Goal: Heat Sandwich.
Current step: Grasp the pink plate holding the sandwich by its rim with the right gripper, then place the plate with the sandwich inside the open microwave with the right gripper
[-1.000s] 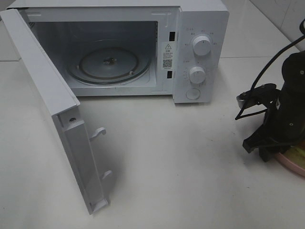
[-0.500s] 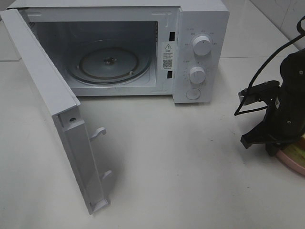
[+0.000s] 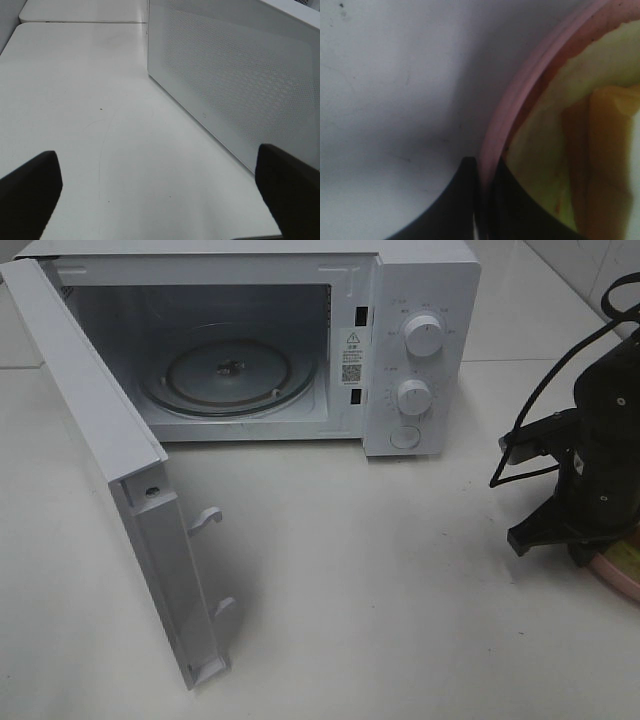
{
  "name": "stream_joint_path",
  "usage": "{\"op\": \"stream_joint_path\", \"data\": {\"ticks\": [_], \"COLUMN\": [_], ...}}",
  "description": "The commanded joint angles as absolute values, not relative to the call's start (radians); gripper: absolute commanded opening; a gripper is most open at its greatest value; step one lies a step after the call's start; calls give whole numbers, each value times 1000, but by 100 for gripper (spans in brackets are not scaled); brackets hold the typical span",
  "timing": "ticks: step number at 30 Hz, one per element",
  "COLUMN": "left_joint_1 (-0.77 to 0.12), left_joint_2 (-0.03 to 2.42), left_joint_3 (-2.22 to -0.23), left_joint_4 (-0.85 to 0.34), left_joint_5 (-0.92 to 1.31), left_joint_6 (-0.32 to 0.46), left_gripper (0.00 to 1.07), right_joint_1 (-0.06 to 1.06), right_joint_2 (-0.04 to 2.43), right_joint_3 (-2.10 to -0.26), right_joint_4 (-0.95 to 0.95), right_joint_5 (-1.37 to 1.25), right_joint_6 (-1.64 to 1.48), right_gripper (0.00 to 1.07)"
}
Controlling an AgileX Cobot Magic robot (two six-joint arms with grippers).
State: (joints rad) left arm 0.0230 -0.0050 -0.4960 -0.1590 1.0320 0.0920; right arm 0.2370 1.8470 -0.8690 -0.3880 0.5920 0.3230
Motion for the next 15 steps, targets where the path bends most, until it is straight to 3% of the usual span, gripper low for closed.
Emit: {"op": "stream_joint_path", "data": {"ticks": [1,15], "left_joint_1": [26,26], "left_joint_2": [-29,-29], "left_joint_3": [-493,-493], "left_joint_4": [-162,-162], "left_joint_5": [1033,1033], "left_joint_6": [94,94], "left_gripper": [103,103], "right_joint_1": [254,349], "right_joint_2": [1829,1817], "right_joint_3": [-863,-859], "right_joint_4": [-440,-620], "right_joint_5": [632,704], "right_joint_6": [374,549], "right_gripper": [0,0]}}
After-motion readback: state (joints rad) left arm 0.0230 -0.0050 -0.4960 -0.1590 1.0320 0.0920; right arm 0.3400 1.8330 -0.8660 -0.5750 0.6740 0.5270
